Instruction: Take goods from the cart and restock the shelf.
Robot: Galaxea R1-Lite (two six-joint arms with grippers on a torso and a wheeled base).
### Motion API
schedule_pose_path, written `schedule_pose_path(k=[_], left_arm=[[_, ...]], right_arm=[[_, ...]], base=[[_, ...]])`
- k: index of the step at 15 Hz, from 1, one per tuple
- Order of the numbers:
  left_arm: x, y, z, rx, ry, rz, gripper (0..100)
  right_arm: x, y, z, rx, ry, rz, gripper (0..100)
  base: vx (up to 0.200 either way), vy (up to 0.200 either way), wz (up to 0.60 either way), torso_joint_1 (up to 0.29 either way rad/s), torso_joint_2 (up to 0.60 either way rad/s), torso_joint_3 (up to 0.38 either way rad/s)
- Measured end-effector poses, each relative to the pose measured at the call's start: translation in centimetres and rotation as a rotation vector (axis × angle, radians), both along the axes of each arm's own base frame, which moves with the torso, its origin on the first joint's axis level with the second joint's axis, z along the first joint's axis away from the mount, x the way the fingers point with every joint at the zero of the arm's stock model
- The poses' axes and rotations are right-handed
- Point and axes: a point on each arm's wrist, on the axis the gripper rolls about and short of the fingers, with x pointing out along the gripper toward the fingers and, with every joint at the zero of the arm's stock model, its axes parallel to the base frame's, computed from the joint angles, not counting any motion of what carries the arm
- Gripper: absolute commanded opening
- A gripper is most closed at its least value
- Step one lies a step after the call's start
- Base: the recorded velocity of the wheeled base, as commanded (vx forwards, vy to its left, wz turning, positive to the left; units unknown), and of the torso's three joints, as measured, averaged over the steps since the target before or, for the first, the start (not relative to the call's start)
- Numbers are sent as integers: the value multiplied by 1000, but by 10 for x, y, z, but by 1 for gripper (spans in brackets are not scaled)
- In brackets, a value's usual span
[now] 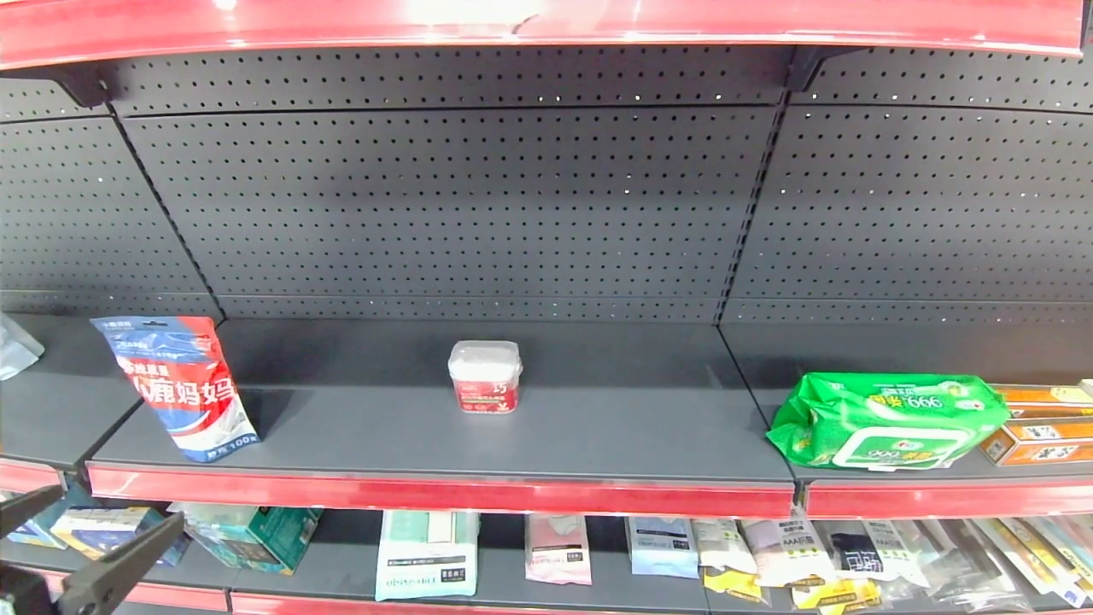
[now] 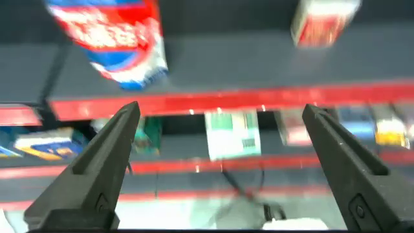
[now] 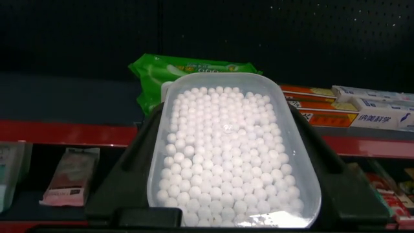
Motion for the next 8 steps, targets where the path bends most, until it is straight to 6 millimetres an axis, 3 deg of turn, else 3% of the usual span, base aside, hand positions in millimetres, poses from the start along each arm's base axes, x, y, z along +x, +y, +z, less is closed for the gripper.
schedule_pose_path(k=[4,8], left_arm=[[72,-6,-2,42,50,-276,100],[149,-7,-15,38,-14,-417,100]], right_arm=[[2,0,2,-5,14,-1,0],[2,0,1,-30,23,-2,0]], base=[[0,0,0,0,0,0],[0,0,0,0,0,0]])
